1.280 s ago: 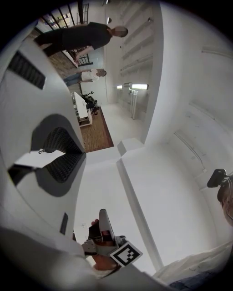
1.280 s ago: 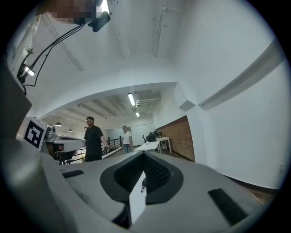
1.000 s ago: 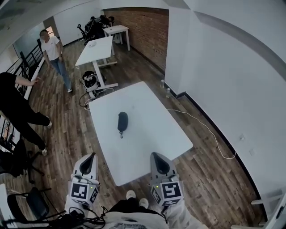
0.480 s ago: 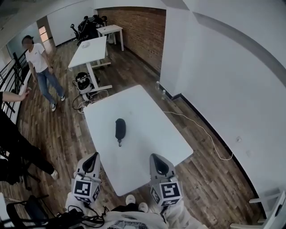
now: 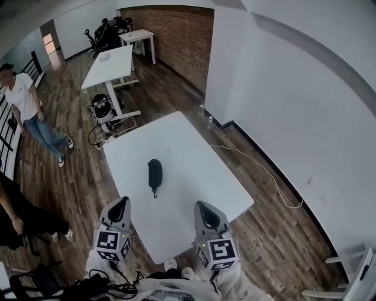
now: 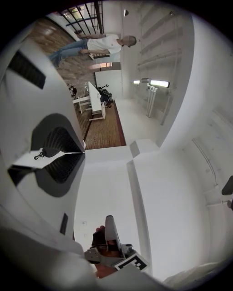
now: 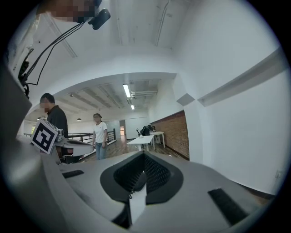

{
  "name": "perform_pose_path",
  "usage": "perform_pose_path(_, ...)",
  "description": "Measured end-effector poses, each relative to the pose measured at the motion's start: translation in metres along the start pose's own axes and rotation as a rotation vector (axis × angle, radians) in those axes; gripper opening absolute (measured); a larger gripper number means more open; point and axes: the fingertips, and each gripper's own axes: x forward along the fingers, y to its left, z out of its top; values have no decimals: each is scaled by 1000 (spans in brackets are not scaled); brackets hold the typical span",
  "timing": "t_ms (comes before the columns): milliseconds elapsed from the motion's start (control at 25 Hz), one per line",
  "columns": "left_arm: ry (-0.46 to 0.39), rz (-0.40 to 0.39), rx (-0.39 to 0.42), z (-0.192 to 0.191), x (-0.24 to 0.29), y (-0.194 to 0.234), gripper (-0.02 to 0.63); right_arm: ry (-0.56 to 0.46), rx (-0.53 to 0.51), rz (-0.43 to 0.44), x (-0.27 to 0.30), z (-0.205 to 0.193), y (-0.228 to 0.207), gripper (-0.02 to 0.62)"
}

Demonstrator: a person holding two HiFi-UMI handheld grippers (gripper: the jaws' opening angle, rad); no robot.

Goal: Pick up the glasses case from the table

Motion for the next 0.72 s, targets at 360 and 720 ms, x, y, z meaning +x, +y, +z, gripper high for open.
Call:
perform_pose_path(360, 88, -95, -64, -34, 58, -12, 301, 38, -11, -60, 0, -8, -17, 6)
perform_pose_path(720, 332, -146, -142, -118, 170, -14, 459, 126, -22, -174, -31, -28, -47, 6)
